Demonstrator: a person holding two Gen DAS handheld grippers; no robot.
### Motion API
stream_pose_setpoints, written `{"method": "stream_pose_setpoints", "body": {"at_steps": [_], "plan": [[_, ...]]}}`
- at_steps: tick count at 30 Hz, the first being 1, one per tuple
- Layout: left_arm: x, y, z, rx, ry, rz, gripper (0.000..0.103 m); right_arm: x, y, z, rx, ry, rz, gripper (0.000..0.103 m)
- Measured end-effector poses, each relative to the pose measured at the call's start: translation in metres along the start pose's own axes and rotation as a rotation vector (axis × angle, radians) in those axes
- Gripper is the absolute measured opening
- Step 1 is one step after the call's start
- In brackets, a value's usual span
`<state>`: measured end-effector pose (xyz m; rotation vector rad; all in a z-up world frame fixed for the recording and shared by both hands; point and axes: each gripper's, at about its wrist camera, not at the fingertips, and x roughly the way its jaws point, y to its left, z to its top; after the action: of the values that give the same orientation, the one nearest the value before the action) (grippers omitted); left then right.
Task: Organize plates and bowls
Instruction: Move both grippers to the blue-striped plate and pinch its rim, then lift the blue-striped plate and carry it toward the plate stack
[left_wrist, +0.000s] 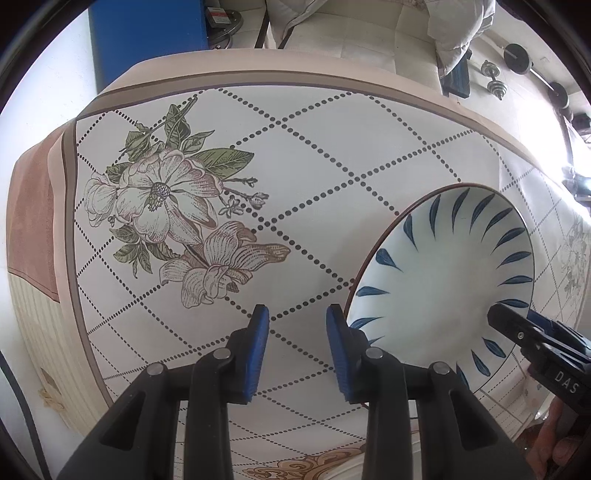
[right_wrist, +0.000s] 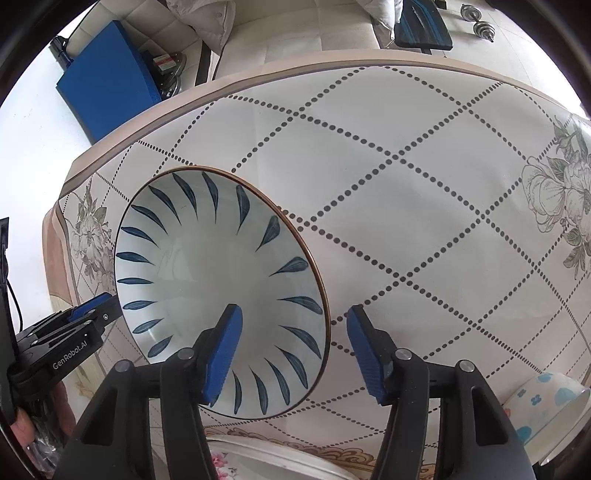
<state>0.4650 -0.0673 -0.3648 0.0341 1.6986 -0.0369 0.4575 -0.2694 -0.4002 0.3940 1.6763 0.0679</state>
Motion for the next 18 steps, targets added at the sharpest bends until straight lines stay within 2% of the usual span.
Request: {"method": "stream_pose_setpoints", "body": {"at_steps": [3, 7, 11, 13, 18], "plan": [[-0.011, 0.009, -0.004, -0.014, -0.022, -0.038, 0.029, 0.003, 0.004, -0.001, -0.008, -0.002, -0.004, 0.050], [-0.014, 0.016, -0.002, -0.026, -0.021, -0.075, 0.029, 0.004, 0.008, -0.001, -0.025, -0.008, -0.016, 0.048], [-0.017, 0.019, -0.004, -0.042, -0.008, -0.176, 0.030, 0.005, 0.008, -0.002, -0.038, -0.015, -0.029, 0.038], [-0.012, 0.012, -0.005, -0.016, 0.003, -0.172, 0.030, 0.004, 0.005, -0.003, -0.040, -0.017, -0.029, 0.033], [0.012, -0.006, -0.003, 0.021, 0.053, -0.159, 0.030, 0.003, 0.003, -0.003, -0.051, -0.014, -0.037, 0.029]]}}
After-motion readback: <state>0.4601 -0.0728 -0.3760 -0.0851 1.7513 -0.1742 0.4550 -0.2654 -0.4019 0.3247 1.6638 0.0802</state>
